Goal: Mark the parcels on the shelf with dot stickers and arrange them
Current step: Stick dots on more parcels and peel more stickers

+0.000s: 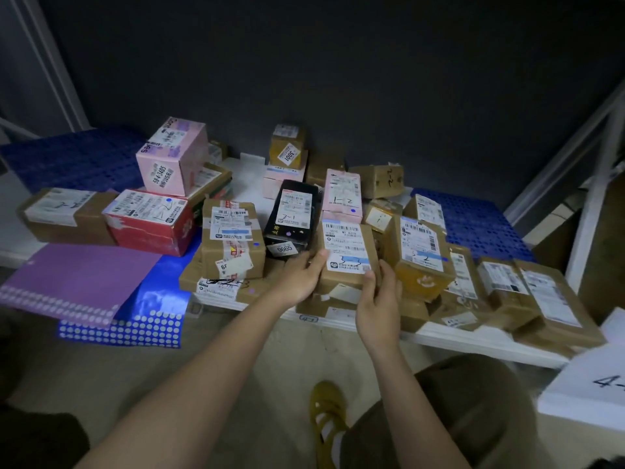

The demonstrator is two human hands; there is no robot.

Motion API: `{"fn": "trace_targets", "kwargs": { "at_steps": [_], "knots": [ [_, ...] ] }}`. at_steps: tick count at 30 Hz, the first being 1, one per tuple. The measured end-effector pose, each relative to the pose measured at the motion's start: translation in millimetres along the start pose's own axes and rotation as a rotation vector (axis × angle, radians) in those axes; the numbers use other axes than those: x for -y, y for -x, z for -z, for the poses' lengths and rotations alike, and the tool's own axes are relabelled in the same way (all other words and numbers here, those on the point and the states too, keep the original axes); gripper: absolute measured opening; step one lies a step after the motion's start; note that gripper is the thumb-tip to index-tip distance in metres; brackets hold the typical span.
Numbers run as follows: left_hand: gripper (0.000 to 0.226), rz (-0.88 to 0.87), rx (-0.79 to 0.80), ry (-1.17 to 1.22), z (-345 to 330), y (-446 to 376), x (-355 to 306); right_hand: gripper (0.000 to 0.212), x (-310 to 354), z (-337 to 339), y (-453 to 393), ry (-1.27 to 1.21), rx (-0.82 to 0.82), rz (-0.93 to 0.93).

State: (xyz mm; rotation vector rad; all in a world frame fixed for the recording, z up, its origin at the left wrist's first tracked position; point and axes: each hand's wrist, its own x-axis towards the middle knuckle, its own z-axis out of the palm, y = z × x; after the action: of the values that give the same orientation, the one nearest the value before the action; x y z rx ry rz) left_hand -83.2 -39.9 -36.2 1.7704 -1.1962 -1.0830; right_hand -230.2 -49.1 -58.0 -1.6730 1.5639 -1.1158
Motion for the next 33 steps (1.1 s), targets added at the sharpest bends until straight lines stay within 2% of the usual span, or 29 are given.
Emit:
{"fn": "trace_targets", "kwargs": {
  "at_steps": [3,6,8,11,16,22,25,30,33],
  "knots": [
    [0.056,-0.015,0.041,0.059,2.0,2.3,3.4,0.043,-0.3,3.3,2.0,0.114,-0.060,0.195],
    [0.056,-0.027,-0.037,0.076,10.2,9.7,14.3,0.038,8.6,3.8,11.1,0.228,-0.129,0.429],
    [0.040,-0.074,-0.149,0.111,18.8,18.4,24.1,0.033,18.4,-1.0,19.3,0.233,-0.097,0.549],
    [0.012,-0.136,-0.400,0.198,38.6,34.7,49.2,0.027,33.0,-23.5,33.9,0.237,0.011,0.676],
    [0.007,-0.027,-0.704,0.173,82.6,56.7,118.2,0.029,46.3,-89.6,68.6,0.156,0.220,0.782],
    [0.016,0.174,-0.945,0.118,145.8,74.6,196.8,0.029,55.0,-182.6,111.8,0.064,0.504,0.731],
    [0.019,0.223,-1.035,0.047,169.2,83.5,218.0,0.032,60.7,-224.9,126.5,-0.037,0.635,0.505],
    [0.019,0.108,-0.973,-0.177,196.5,84.3,241.2,0.024,71.6,-285.8,135.3,-0.040,0.716,0.197],
    [0.022,0.021,-0.894,-0.247,206.4,80.4,252.4,0.026,73.6,-309.8,138.8,-0.059,0.690,0.158]
  ]
}}
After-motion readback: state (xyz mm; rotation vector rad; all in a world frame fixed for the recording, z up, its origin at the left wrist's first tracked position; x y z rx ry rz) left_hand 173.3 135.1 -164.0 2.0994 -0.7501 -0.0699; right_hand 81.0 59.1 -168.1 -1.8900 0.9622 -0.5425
